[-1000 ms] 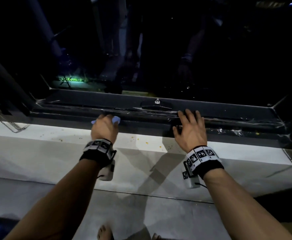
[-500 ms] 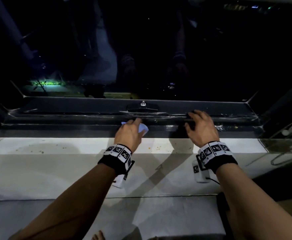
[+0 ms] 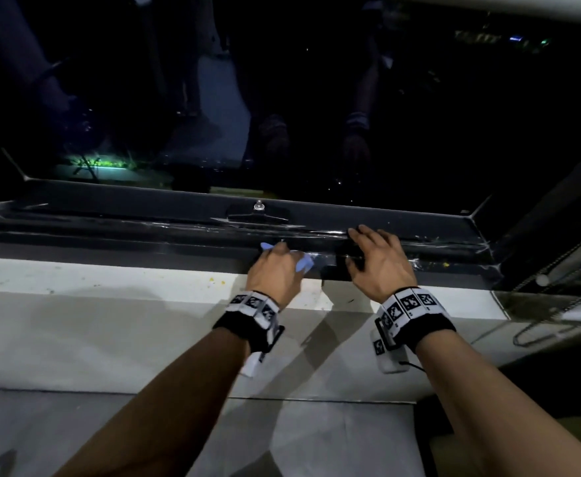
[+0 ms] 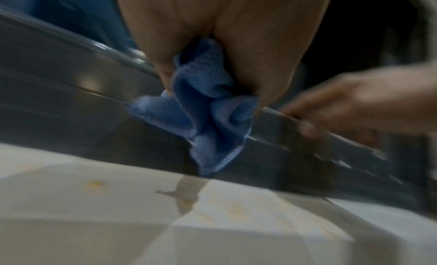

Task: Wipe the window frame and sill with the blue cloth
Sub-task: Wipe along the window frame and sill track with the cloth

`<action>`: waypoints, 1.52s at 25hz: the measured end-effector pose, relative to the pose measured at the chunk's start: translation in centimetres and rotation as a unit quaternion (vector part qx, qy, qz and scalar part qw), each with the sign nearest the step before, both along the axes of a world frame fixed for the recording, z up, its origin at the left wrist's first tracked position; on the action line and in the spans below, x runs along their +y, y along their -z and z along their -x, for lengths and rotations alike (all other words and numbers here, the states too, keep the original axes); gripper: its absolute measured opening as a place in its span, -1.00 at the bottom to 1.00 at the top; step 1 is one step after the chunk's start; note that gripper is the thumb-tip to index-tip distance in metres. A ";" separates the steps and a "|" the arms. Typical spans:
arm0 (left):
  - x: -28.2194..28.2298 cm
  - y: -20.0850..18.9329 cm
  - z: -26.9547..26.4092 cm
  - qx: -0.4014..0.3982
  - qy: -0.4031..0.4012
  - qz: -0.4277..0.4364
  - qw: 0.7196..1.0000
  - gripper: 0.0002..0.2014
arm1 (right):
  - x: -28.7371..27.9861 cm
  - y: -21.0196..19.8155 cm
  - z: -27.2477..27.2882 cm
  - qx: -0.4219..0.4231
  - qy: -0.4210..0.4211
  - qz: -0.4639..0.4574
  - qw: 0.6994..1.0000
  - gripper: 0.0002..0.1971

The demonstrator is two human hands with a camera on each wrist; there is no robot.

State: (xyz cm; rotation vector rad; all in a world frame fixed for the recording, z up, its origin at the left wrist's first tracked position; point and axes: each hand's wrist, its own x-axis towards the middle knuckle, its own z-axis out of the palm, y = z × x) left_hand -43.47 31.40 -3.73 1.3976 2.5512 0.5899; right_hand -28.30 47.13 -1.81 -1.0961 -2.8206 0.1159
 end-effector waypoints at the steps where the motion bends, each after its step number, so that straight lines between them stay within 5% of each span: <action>1: -1.1 0.1 1.4 0.005 -0.018 0.006 1.000 -0.73 | 0.0 -0.2 -0.1 0.008 -0.007 0.005 1.000 -0.37; 6: -0.9 1.1 2.9 0.074 -0.116 0.008 0.990 -0.80 | -0.2 0.1 -0.2 0.033 0.001 0.004 0.999 -0.37; 13: 1.6 0.2 -1.4 0.013 0.030 0.005 0.999 -0.75 | 1.2 -0.1 -1.5 0.092 0.001 0.039 0.995 -0.43; 19: -0.2 -0.6 1.5 0.009 -0.082 -0.036 0.996 -0.83 | 2.2 1.0 -3.4 0.066 0.059 0.026 0.996 -0.30; 23: 2.7 -0.9 -1.5 0.053 -0.035 0.002 0.998 -0.84 | 2.0 1.4 -2.9 0.076 0.074 0.019 0.994 -0.28; 28: 4.7 -1.3 -3.7 0.002 0.089 0.016 0.996 -0.74 | 1.9 1.2 -3.0 0.047 0.062 0.014 0.997 -0.24; 34: 0.0 -0.4 1.0 0.052 -0.072 0.014 0.996 -0.82 | 2.3 0.4 -3.6 0.032 0.042 0.033 0.998 -0.21; 38: 4.3 -0.7 -3.0 0.024 -0.019 0.016 0.999 -0.88 | 1.9 0.3 -3.4 0.036 0.051 0.047 0.997 -0.19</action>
